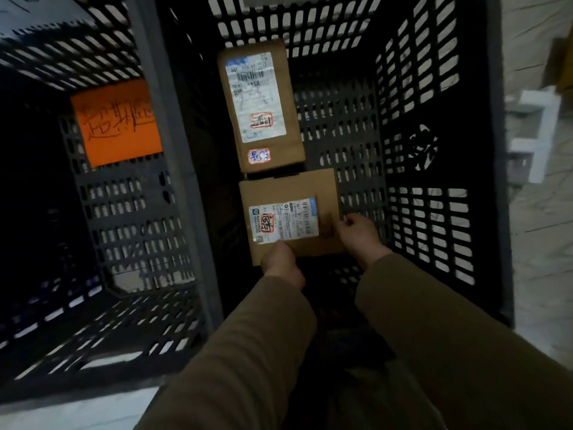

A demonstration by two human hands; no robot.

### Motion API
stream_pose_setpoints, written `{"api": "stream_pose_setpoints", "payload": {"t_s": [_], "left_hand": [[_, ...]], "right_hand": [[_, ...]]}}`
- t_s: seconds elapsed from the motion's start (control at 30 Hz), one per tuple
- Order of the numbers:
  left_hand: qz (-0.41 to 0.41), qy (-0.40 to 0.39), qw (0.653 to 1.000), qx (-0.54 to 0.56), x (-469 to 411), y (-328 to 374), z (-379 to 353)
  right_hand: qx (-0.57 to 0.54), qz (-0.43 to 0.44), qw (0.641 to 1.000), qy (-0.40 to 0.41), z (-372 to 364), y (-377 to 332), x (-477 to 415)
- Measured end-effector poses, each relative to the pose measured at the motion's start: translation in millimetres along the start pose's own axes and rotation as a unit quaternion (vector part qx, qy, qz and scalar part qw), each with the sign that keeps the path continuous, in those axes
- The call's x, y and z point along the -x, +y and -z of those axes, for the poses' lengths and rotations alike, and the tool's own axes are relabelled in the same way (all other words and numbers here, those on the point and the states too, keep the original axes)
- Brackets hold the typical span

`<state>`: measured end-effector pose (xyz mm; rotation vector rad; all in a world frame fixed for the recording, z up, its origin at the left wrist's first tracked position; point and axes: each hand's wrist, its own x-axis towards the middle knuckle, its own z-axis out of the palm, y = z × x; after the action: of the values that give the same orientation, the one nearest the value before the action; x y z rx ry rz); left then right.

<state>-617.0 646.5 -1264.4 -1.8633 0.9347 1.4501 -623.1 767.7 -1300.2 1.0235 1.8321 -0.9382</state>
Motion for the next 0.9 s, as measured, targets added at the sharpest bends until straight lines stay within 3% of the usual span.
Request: {"api": "stream_pose_setpoints", "payload": {"t_s": [0.23,0.43,0.7,0.9], "left_hand": [[-0.069,-0.113,0.99,-0.057,150.8,21.1,36.8],[-0.192,-0.166,0.963,-0.085,304.8,81.3,133.7],[-0.37,-0.15,0.914,0.068,483.0,121.0,302.2],[-0.451,-0.092,0.866,0.195,560.0,72.7,446.5]], "right_hand": [[-0.008,0.047,0.999,0.021,51.1,-52.8,143.4],[-0.077,0.14,0.987,0.003,78.0,-152.6,316.3],[-0.044,0.34,0.931,-0.126,34.7,-273.7,541.3],[0.018,0.397,0.883,-0.25,-23.7,-273.3,675.0]]}}
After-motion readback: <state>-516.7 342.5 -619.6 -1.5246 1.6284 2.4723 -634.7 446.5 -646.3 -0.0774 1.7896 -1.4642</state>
